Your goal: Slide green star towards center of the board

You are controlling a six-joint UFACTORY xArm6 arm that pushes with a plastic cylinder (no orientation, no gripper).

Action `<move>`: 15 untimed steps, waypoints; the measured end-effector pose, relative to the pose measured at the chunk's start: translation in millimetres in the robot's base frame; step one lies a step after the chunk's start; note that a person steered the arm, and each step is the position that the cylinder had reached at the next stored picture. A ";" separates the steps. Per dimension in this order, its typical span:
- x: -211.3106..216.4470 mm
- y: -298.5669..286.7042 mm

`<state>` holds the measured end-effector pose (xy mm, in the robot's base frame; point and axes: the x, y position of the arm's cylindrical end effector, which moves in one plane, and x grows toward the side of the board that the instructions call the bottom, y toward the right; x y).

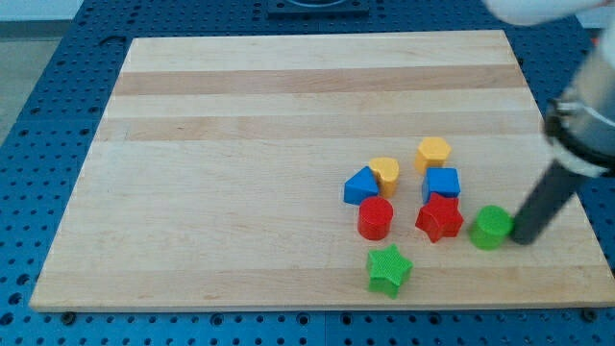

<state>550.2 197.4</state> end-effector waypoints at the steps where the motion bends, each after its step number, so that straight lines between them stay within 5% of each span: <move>1: -19.8 -51.5; 6: 47.3 6.2; 9: 67.8 -99.4; 15: -52.4 -204.9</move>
<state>497.7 -7.5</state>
